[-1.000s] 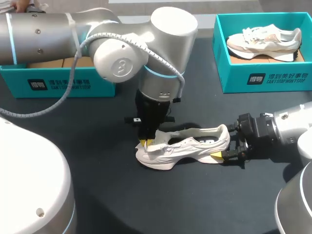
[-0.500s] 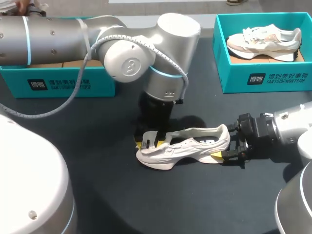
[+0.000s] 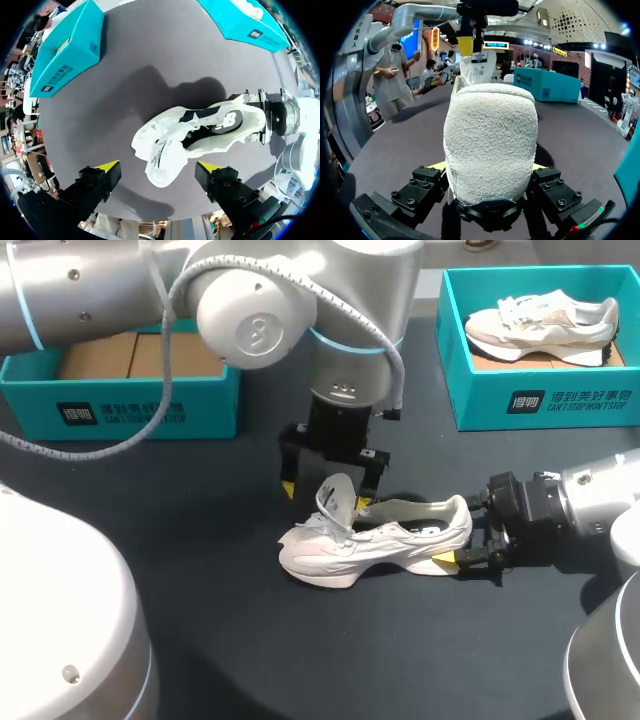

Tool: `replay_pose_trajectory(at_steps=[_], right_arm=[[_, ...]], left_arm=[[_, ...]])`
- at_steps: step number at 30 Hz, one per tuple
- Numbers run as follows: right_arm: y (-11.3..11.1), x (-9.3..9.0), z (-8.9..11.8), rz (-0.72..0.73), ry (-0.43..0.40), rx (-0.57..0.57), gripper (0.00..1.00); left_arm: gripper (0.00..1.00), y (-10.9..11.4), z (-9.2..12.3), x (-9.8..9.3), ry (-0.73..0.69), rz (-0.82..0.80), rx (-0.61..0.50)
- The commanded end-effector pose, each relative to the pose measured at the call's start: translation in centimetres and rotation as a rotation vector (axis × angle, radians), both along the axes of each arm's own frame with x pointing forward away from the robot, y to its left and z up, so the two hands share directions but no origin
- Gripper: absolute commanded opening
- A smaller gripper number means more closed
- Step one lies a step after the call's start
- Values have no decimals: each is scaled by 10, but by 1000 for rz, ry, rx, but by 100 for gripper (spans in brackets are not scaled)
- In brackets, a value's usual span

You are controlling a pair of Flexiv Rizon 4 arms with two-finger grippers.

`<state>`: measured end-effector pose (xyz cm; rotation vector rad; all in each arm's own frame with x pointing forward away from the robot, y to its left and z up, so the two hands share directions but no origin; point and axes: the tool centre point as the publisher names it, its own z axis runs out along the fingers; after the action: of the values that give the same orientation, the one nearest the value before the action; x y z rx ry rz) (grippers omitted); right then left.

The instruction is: Take the shoe out of the shoebox, open the shoe tongue, remove and reinsert the insole, then place the shoe into the shoebox

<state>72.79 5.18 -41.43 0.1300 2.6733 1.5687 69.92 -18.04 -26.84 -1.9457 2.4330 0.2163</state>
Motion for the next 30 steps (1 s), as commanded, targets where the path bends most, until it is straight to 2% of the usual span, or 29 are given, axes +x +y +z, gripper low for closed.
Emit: replay_pose_trajectory(at_steps=[1, 7, 8, 9, 10, 11, 15, 30], right_arm=[[4, 1, -5, -3, 0, -6, 0], [4, 1, -5, -3, 0, -6, 0], [4, 1, -5, -3, 0, -6, 0], [4, 1, -5, -3, 0, -6, 0], [4, 1, -5, -3, 0, -6, 0], [4, 1, -5, -3, 0, -6, 0], [4, 1, -5, -3, 0, -6, 0], [4, 1, -5, -3, 0, -6, 0]], left_arm=[[100, -25, 20, 9, 7, -538, 63], [100, -48, 32, 20, 25, -1059, 93], [87, -50, 33, 22, 31, -1149, 92], [46, -52, 35, 23, 25, -1225, 92], [27, -53, 36, 26, 16, -1299, 90], [0, -55, 39, 27, 0, -1364, 79], [0, -64, 49, 36, -39, -1542, 52], [0, -64, 49, 36, -39, -1542, 52]])
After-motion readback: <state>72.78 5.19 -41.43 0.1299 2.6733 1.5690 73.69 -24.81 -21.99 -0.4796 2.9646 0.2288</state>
